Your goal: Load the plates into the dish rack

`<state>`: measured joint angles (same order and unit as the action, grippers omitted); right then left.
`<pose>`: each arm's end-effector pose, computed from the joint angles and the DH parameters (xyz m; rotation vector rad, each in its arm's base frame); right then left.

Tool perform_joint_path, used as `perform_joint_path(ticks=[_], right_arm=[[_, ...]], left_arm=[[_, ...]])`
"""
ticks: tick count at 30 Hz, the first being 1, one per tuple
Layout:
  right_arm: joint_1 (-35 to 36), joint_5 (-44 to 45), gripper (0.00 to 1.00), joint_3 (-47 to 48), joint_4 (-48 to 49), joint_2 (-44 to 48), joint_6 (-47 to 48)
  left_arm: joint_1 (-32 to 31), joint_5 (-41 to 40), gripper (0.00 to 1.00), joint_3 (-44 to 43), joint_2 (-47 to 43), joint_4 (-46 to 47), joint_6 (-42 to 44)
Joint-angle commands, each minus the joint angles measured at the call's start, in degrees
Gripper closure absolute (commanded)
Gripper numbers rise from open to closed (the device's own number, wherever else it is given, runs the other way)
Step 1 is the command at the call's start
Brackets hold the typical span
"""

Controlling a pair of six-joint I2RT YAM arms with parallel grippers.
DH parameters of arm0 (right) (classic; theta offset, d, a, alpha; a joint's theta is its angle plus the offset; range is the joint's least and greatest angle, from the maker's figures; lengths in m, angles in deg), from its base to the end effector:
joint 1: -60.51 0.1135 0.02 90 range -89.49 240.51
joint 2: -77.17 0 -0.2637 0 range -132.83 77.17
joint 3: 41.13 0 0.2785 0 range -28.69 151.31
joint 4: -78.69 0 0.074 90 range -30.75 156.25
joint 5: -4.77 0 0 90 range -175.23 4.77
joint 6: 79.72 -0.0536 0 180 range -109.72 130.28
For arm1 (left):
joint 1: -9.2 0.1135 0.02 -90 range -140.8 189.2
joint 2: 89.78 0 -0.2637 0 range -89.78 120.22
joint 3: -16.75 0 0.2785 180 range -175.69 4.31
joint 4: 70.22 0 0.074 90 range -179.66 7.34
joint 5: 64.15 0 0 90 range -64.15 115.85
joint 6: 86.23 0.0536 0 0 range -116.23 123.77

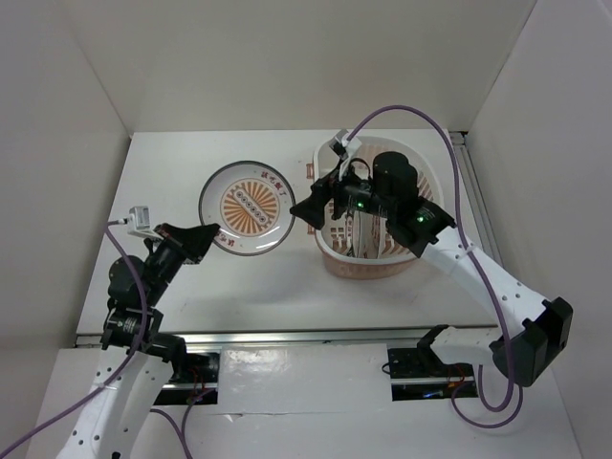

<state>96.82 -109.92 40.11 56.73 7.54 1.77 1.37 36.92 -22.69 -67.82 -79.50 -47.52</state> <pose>0.2460 0.2085 0.3947 -0.7521 1.6702 0.9375 0.1634 -0.0329 0.3138 -0.3985 1.4522 -0.9784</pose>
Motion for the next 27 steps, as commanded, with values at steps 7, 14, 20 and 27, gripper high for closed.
perform_joint_path(ticks=[7,14,20,27], right_arm=[[-0.37,-4.93,0.24,0.64,7.85,-1.74,-3.18],[-0.37,-4.93,0.80,0.64,7.85,-3.85,-5.11],[-0.37,-1.43,1.00,3.43,5.14,-3.33,-7.92],[-0.37,22.89,1.00,14.06,-10.76,3.87,-4.76]], left_arm=[[-0.69,12.39,1.00,1.96,-0.51,15.37,-5.84],[-0.69,14.07,1.00,4.06,0.98,21.18,-9.53],[-0.69,13.45,0.85,4.59,2.30,21.98,-10.76],[-0.69,7.13,0.00,-0.23,1.25,4.18,-4.45]])
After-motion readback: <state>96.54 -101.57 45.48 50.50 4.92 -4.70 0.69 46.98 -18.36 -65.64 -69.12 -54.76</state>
